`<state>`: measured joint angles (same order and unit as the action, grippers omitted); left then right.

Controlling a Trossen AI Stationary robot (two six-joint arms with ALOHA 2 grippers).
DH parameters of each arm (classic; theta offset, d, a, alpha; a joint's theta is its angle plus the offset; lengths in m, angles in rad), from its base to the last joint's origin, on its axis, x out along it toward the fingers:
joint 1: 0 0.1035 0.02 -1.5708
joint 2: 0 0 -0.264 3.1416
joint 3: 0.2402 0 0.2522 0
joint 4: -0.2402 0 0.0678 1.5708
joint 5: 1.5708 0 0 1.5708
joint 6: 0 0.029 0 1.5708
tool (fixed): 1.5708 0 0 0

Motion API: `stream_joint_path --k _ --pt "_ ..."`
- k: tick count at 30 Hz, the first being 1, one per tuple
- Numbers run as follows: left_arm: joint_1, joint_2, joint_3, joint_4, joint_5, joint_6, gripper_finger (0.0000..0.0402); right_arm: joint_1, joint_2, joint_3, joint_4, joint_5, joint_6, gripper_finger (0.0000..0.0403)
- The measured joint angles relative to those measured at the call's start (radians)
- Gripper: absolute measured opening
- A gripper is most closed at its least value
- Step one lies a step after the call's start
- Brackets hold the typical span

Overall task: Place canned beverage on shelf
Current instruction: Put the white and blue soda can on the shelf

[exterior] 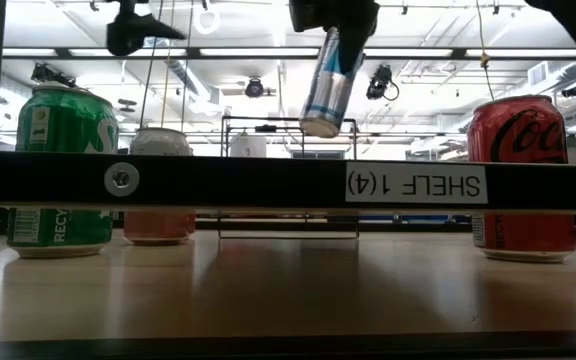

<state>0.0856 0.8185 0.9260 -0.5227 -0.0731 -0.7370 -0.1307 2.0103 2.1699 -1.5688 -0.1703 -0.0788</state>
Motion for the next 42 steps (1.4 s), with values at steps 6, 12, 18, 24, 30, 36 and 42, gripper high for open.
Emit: stream_joint_path --k 6,12,18,24,30,36,42 --pt "0.000 0.036 0.143 -0.278 -0.028 0.202 0.0288 0.001 0.002 0.002 0.037 -0.005 -0.009 0.0252" --pt "0.000 0.043 0.200 -0.377 -0.074 0.329 0.0288 -0.004 0.026 -0.008 0.034 0.021 -0.004 0.0252" --pt "-0.004 0.070 0.195 -0.408 -0.075 0.329 0.0288 0.000 0.087 -0.008 0.022 0.052 -0.014 0.0252" --pt "-0.012 0.091 0.194 -0.430 -0.072 0.321 0.0288 0.000 0.113 -0.008 -0.001 0.083 -0.036 0.0252" --pt "-0.013 0.090 0.194 -0.458 -0.051 0.294 0.0288 0.001 0.132 -0.008 -0.001 0.104 -0.048 0.0252" --pt "-0.012 0.086 0.194 -0.467 -0.013 0.264 0.0288 -0.002 0.133 -0.012 0.000 0.108 -0.061 0.0252" --pt "-0.012 0.083 0.195 -0.467 0.000 0.239 0.0288 -0.016 0.133 -0.084 -0.003 0.097 -0.077 0.0252"
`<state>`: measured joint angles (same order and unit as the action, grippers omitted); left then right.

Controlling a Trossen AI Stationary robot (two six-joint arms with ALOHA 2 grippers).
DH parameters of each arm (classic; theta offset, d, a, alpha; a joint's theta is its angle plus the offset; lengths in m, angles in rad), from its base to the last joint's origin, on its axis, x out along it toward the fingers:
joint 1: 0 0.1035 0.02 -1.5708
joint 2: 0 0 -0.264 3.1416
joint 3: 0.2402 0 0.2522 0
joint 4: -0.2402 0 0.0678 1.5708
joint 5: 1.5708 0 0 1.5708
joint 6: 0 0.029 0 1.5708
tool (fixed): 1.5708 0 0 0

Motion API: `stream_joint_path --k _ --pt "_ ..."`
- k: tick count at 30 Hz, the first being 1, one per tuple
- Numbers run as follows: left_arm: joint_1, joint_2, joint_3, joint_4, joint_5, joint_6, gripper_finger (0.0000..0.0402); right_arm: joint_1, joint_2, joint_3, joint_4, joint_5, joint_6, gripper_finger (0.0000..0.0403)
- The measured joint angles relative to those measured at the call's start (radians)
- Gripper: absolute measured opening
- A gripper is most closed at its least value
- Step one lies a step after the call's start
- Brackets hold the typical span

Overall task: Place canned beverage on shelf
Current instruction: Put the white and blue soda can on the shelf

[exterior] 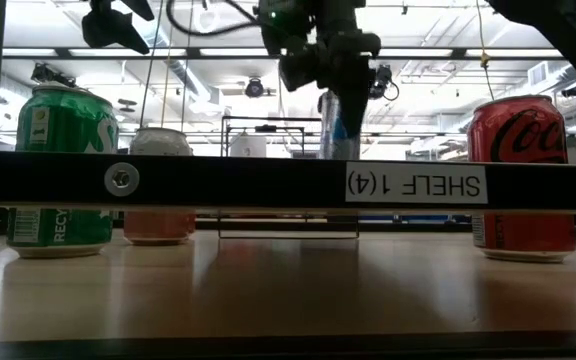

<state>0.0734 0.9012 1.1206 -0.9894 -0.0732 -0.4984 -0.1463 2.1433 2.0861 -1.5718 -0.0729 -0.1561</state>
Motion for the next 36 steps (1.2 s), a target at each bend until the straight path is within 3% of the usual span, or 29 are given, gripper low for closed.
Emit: stream_joint_path --k 11,24,36 --pt "0.000 0.000 0.000 0.001 0.000 -0.012 0.0288 0.019 0.000 -0.048 0.006 0.006 -0.004 0.0255" --pt "0.000 0.000 0.000 0.001 0.000 -0.013 0.0288 0.040 -0.003 -0.035 0.002 0.054 0.032 0.0325" --pt "0.000 0.000 0.000 0.001 0.000 -0.013 0.0288 0.039 -0.065 0.011 0.001 0.073 0.060 0.0329"
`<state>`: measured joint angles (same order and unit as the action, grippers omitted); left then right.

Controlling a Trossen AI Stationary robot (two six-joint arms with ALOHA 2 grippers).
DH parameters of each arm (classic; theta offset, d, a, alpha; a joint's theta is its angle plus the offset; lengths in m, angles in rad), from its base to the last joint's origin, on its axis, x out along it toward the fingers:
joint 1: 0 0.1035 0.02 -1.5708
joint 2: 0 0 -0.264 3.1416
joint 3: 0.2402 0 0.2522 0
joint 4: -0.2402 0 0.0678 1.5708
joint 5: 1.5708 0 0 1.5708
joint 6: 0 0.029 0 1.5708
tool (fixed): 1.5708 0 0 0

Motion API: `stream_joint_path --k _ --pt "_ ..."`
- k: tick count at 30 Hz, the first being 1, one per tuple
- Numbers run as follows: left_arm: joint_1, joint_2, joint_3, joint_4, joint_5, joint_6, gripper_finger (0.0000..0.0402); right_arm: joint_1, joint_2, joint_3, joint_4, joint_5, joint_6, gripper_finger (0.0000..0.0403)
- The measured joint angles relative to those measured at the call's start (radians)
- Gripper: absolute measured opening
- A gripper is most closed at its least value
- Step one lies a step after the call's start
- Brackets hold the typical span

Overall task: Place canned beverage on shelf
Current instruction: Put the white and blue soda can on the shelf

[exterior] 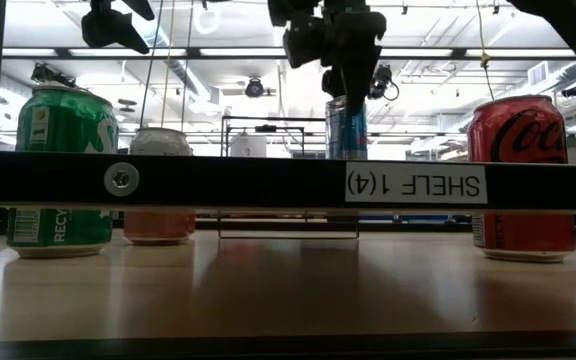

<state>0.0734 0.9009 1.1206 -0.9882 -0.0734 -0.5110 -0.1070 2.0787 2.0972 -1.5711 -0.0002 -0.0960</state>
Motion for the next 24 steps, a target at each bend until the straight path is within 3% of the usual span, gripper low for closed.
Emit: stream_joint_path --k 17,24 --pt "0.000 0.000 0.000 0.000 0.000 0.006 0.0288 -0.010 -0.037 -0.019 0.067 -0.012 -0.034 0.0328" --pt "0.000 0.000 0.000 0.000 0.000 0.006 0.0288 -0.011 -0.037 -0.031 0.082 -0.019 -0.062 0.0305"
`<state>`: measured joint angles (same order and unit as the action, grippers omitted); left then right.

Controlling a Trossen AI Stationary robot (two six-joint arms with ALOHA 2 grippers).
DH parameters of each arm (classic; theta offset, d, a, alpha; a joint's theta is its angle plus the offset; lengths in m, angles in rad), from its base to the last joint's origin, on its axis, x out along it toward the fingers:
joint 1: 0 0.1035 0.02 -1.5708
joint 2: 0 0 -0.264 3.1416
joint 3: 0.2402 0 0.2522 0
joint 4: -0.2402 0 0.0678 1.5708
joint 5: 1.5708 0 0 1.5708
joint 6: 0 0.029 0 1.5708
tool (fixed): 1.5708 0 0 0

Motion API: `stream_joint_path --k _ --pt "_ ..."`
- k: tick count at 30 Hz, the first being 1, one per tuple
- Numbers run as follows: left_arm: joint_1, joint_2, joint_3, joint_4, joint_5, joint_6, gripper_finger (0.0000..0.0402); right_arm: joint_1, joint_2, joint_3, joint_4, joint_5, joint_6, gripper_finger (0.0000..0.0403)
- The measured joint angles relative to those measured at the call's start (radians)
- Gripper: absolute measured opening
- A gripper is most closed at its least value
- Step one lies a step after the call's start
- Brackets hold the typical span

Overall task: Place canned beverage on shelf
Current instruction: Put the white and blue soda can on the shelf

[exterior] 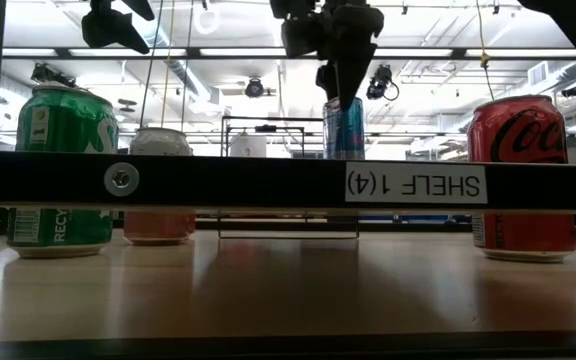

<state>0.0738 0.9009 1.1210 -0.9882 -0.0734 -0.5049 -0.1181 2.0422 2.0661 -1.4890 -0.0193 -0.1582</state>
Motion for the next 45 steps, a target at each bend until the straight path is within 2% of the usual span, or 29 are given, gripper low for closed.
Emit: stream_joint_path --k 9,19,31,35,43,45 --pt "0.000 0.000 0.000 0.000 0.000 0.001 0.0288 0.007 0.000 -0.019 0.028 0.000 -0.021 0.0257" --pt "0.000 0.000 0.000 0.001 0.000 0.000 0.0288 0.041 0.002 -0.005 0.088 -0.020 -0.005 0.0267" --pt "0.000 0.000 0.000 0.008 0.000 0.001 0.0288 0.022 0.002 -0.003 0.297 -0.057 0.082 0.0266" --pt "0.000 0.000 0.000 0.008 0.000 0.000 0.0288 0.030 0.002 -0.001 0.348 -0.106 0.137 0.0266" --pt "0.000 0.000 0.000 0.009 0.002 0.001 0.0288 0.025 0.002 0.072 0.352 -0.111 0.172 0.0266" --pt "0.003 0.000 0.003 0.003 0.032 0.001 0.0288 0.019 0.002 0.077 0.358 -0.115 0.188 0.0266"
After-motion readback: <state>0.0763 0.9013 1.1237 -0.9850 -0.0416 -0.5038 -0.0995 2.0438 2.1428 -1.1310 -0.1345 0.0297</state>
